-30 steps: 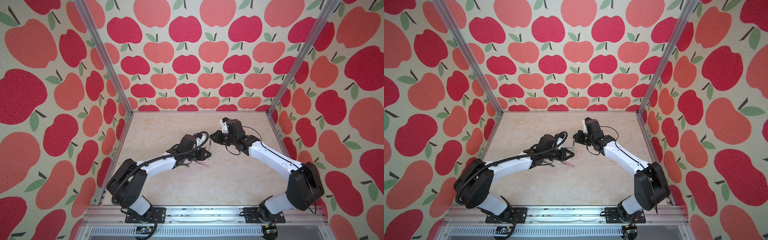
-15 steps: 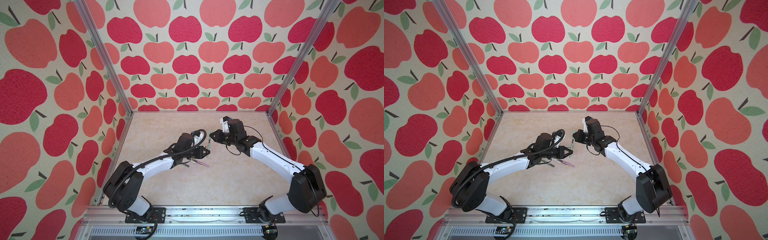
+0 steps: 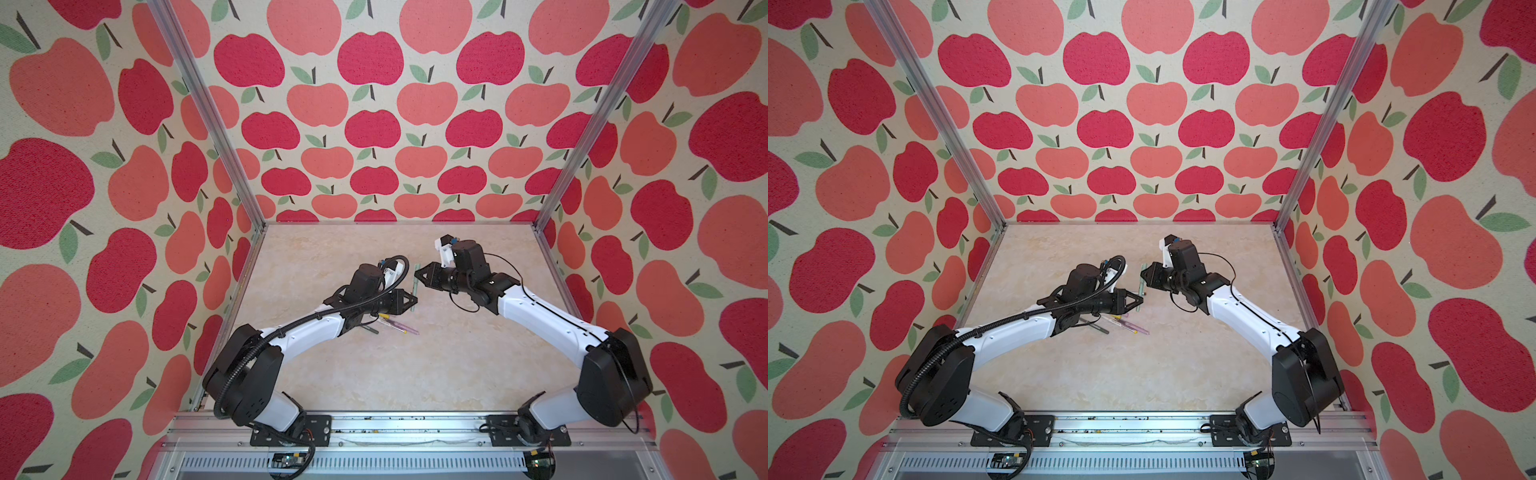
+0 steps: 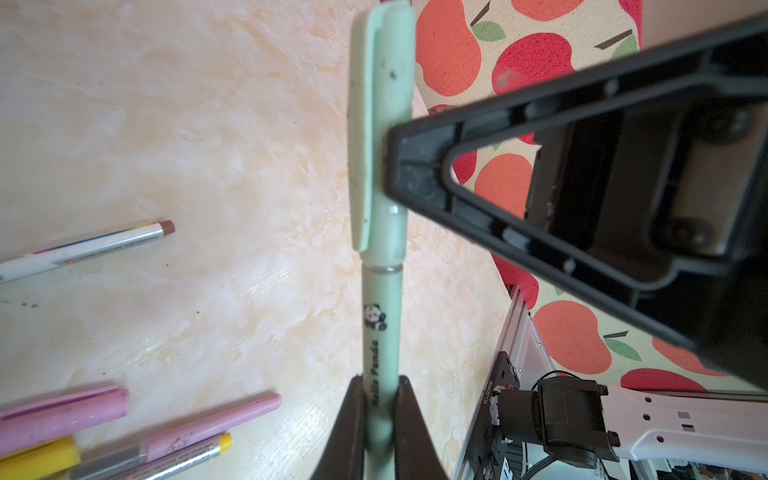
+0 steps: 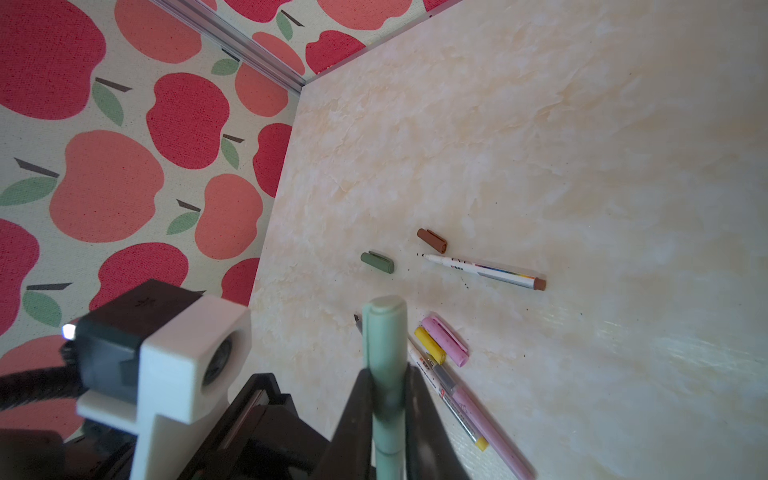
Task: Insert the pens into the pen caps
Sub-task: 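Lower the cap onto the pen nib with the right gripper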
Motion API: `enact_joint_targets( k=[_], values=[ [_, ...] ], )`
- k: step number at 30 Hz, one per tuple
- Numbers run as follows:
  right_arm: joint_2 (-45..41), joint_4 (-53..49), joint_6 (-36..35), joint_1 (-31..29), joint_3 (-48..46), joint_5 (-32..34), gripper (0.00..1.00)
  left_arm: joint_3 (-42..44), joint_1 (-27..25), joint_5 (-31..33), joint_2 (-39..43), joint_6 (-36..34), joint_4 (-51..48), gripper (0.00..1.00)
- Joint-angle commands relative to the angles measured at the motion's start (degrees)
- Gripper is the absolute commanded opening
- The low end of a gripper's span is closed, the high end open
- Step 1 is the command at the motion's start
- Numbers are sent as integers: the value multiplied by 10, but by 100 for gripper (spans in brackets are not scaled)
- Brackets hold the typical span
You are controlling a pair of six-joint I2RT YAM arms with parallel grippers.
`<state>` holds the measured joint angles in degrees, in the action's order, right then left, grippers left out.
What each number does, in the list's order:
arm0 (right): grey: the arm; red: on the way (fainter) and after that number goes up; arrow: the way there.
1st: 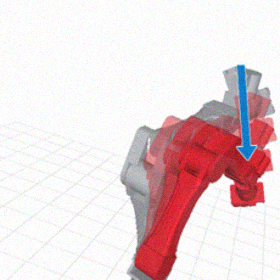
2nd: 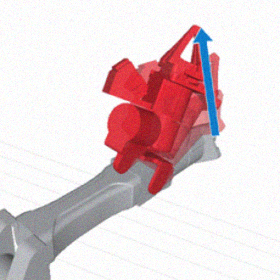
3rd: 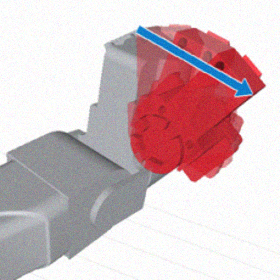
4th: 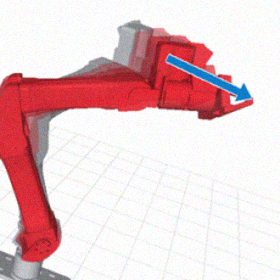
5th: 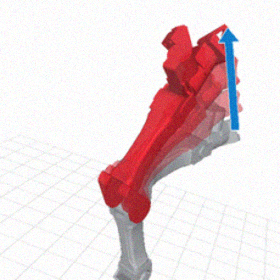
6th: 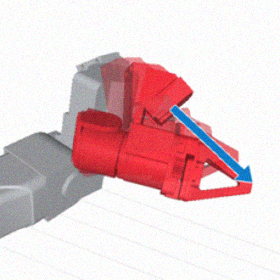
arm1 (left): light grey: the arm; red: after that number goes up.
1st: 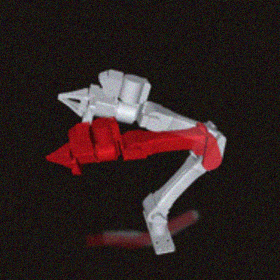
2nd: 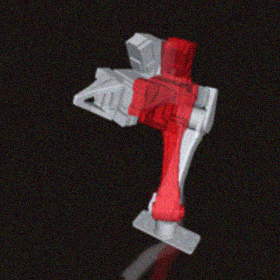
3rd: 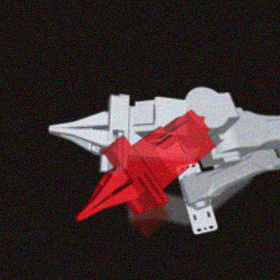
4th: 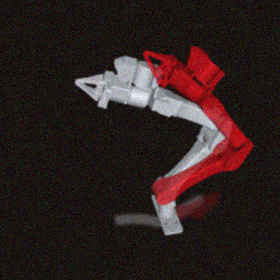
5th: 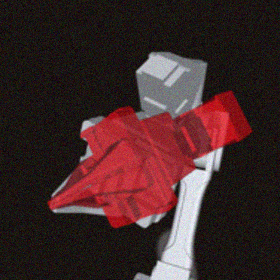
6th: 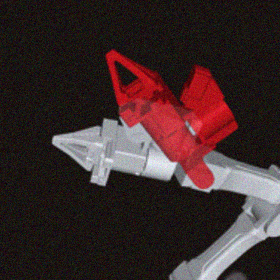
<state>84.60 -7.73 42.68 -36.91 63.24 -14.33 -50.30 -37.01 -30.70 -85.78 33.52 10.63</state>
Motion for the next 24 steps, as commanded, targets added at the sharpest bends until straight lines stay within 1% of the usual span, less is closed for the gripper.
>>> enact_joint_targets(
  k=[1,5,7,9,11,15,18,22,24],
  values=[
    [-21,-29,-22,-1,0,-34,30,-1,17,0,16,-23,6,0],
    [-41,-12,-42,21,4,-85,51,1,18,-32,22,-46,-19,0],
    [-54,-4,-60,32,5,-120,61,2,18,-52,27,-61,-34,0],
    [-64,-7,-83,38,7,-150,68,3,19,-77,30,-74,-47,0],
    [-71,-22,-108,44,12,-170,73,3,21,-113,35,-90,-56,0],
    [-89,-46,-142,54,10,-186,75,5,23,-180,53,-122,-67,0],
    [-106,-45,-148,62,-1,-196,75,8,26,-212,68,-140,-79,0],
    [-116,-46,-150,67,-8,-206,75,13,28,-221,89,-155,-90,0],
    [-117,-45,-148,67,-8,-209,73,15,28,-221,95,-158,-92,0]
  ],
)
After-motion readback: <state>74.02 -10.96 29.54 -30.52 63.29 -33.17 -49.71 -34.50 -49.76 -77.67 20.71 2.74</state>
